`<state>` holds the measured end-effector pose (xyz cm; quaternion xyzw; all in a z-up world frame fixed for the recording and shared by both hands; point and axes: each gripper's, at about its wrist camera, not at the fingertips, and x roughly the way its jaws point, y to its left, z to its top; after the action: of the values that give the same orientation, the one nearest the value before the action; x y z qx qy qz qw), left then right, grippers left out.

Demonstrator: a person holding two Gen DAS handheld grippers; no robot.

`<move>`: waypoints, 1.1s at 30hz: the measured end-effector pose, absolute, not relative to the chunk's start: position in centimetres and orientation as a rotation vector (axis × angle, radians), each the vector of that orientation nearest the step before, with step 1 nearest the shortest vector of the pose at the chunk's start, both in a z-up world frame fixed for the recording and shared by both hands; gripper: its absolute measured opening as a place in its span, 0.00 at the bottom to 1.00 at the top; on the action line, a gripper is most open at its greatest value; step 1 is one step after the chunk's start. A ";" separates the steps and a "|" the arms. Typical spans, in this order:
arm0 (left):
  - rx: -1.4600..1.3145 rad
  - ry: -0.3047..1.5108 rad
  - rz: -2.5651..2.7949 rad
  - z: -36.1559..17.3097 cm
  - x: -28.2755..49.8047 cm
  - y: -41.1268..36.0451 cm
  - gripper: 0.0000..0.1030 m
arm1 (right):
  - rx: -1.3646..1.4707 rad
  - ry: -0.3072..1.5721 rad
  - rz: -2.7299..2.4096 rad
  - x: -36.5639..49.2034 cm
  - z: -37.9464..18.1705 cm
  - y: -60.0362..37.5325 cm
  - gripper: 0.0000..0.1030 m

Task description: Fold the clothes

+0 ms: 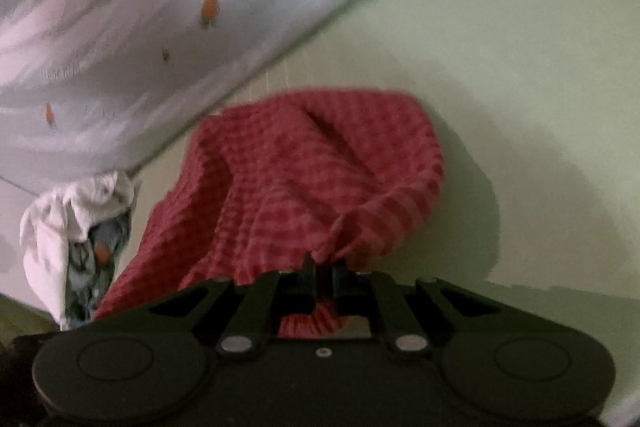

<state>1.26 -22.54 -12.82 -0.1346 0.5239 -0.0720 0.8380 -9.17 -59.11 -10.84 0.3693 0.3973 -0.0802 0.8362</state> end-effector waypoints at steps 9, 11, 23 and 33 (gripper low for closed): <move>-0.196 1.226 -0.125 -15.7 -0.1 -17.9 0.10 | 0.786 0.910 -0.284 -12.5 -12.5 -53.4 0.27; -0.167 1.215 -0.136 -15.6 0.0 -17.5 0.16 | 0.770 0.868 -0.323 -13.1 -12.3 -52.6 0.40; -0.089 1.125 -0.096 -13.3 -0.7 -19.3 0.72 | 0.657 0.706 -0.518 -14.0 -9.7 -56.5 0.87; -0.123 1.112 -0.058 -12.4 -0.8 -24.8 0.76 | 0.524 0.736 -0.451 -9.7 -9.1 -62.2 0.96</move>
<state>-0.81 -24.81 -12.37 -0.0582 0.5274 -0.0273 0.8472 -9.66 -62.19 -9.10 0.2512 0.3526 -0.2159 0.8752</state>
